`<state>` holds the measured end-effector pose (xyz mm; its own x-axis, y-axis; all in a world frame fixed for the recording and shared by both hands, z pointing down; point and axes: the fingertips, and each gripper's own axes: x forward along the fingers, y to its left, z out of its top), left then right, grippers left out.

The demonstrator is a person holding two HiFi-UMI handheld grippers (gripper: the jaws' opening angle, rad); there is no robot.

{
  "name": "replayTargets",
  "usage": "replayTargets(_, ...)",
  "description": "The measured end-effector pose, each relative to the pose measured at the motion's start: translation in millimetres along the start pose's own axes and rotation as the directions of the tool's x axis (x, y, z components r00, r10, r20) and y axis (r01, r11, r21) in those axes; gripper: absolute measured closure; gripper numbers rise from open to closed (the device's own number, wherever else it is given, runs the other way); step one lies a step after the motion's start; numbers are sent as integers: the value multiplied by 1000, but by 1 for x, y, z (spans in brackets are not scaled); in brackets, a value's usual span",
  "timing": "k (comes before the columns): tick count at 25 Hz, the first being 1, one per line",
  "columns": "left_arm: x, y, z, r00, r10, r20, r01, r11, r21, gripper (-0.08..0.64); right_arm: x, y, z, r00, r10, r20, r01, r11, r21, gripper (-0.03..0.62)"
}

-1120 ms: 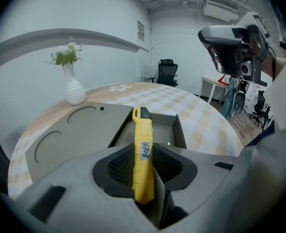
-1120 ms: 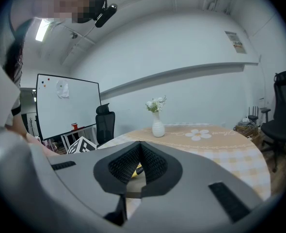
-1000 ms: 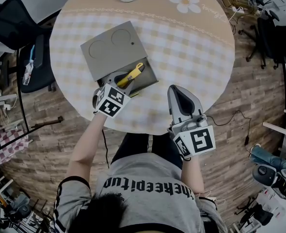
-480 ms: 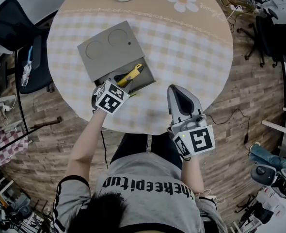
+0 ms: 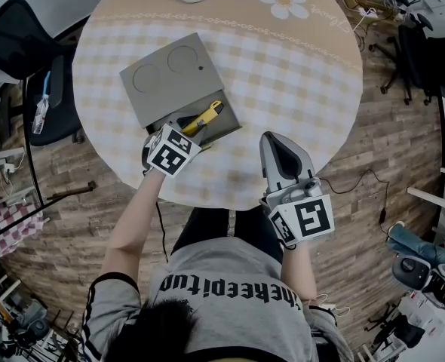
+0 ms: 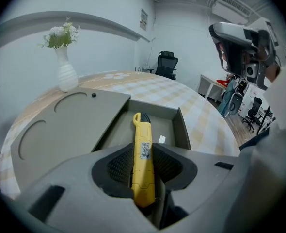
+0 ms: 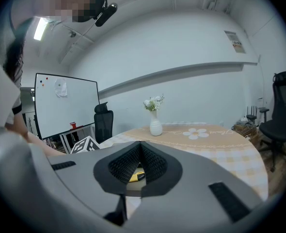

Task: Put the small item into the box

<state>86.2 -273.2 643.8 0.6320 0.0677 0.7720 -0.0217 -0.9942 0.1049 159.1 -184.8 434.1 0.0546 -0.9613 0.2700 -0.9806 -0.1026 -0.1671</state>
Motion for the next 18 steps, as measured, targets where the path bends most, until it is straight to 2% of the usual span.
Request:
replayTargets(6,1,-3,-1,1000,-23,2,23,1000,7,434,-2,1,-1,1000,-3,2,3,1000,-4,586)
replayTargets(10,-4,-3,1,1000,-3,18,3,1000,30,434,-5,0,0,1000,-2,6,2,1000,-8,586)
replayTargets(14,-12,0,5,998,32,61,-31,999,-14,437,-9,0,1,1000,8,11,-8,1000,-11,586)
replayTargets(18,-22,2,9,994,74,84,-70,996,-47,511,-11,1,3,999,31,12,-31,999,-18,586)
